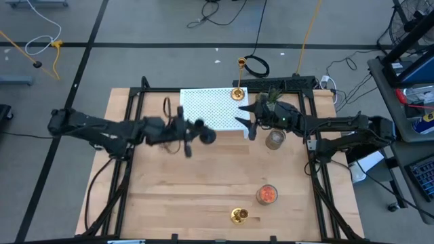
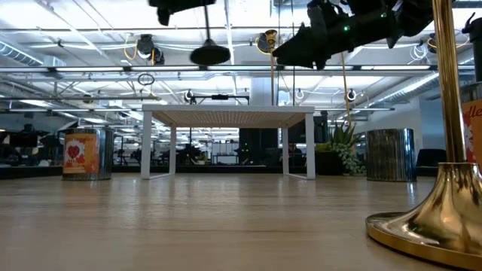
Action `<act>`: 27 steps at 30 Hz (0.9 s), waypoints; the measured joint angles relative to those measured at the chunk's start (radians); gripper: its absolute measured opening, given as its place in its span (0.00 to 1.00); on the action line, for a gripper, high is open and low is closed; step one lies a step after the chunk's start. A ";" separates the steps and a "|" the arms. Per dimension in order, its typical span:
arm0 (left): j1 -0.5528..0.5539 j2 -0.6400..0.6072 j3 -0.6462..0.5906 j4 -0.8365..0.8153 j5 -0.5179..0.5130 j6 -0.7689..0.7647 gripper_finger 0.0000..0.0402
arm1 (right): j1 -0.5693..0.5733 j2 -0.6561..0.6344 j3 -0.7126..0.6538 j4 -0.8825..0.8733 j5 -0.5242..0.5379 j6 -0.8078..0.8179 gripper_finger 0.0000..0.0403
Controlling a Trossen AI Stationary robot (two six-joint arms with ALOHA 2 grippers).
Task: Pick & Place candle stick holders
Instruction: Put the black candle holder on the shelf
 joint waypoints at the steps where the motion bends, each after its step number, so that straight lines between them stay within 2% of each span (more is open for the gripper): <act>1: 0.035 0.013 0.017 0.001 0.026 -0.005 0.04 | 0.009 0.000 0.000 0.004 0.000 -0.008 0.53; 4: 0.141 0.061 0.054 0.015 0.103 -0.069 0.04 | 0.027 0.000 0.000 0.012 0.000 -0.024 0.53; 9: 0.306 0.169 0.109 0.036 0.169 -0.067 0.05 | 0.038 0.000 0.000 0.010 0.001 -0.021 0.53; 13: 0.419 0.265 0.167 0.040 0.263 -0.112 0.04 | 0.041 0.000 0.000 0.010 0.000 -0.022 0.53; 20: 0.512 0.392 0.243 0.037 0.280 -0.075 0.05 | 0.041 0.000 0.000 -0.003 0.001 -0.022 0.53; 27: 0.580 0.420 0.257 0.029 0.280 -0.072 0.03 | 0.041 0.000 0.000 -0.020 0.001 -0.022 0.53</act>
